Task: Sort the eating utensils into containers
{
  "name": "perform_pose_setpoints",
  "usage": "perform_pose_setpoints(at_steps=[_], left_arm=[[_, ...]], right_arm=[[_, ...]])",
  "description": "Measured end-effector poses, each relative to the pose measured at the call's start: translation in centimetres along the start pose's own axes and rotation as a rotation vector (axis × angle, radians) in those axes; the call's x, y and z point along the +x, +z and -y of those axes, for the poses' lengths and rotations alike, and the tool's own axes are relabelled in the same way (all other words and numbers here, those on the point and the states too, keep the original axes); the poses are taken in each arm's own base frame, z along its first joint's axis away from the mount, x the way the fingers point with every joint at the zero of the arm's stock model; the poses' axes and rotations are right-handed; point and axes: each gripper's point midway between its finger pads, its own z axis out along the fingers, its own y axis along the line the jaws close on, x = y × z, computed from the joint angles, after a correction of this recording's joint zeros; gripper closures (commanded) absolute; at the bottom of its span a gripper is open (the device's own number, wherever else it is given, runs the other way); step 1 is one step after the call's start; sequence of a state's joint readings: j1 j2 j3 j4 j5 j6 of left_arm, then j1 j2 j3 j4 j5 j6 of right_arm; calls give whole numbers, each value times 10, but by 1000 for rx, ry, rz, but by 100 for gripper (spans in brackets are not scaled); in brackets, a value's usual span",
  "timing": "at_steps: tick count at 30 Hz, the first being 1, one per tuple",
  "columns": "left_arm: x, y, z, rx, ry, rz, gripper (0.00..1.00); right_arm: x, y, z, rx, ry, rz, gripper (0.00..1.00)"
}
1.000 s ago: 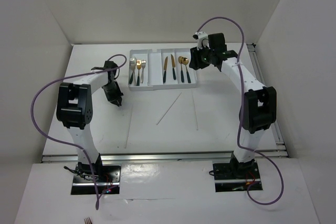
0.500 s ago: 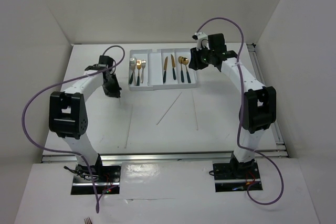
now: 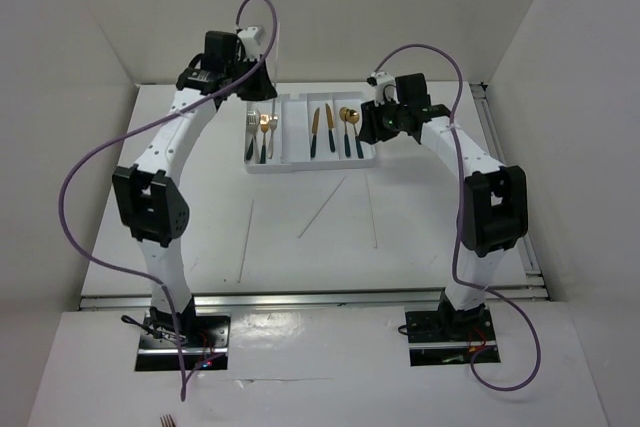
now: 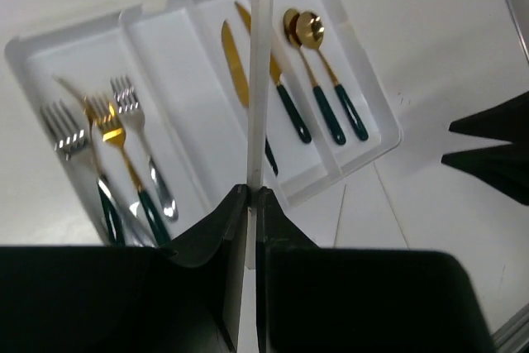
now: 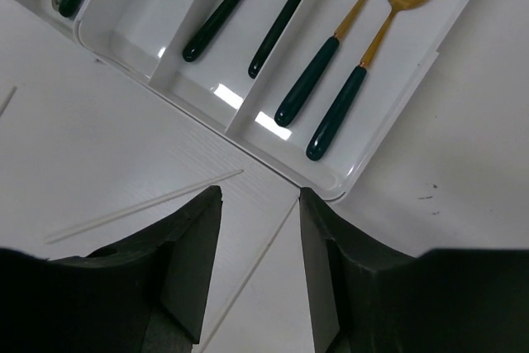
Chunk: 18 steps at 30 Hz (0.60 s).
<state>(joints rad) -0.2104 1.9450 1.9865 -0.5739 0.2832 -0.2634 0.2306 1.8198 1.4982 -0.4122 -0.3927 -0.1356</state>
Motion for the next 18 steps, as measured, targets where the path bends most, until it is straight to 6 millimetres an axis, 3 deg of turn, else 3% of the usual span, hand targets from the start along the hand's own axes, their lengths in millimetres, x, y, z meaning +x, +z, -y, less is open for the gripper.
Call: perform_pose_setpoints(at_steps=[1,2,4,6,9,13,18], left_arm=[[-5,9,2,23,10,7,100],[-7,19,2,45,14,-1,100],[-1,42,2,90,19,-34,100],[16,66,-3,120,4,-83,100],[57,91,-10,154,-48,-198,100],[93,104,-13,183,-100,-293,100],[96,105,-7,219,-132,-304,100]], right_arm=[[-1,-1,0,2,0,2,46],[-1,-2,1,6,0,4,34],[-2,-4,3,15,5,7,26],[-3,-6,4,21,4,10,15],[-6,-10,6,27,1,18,3],[-8,-15,11,41,4,28,1],[-7,-17,17,54,15,23,1]])
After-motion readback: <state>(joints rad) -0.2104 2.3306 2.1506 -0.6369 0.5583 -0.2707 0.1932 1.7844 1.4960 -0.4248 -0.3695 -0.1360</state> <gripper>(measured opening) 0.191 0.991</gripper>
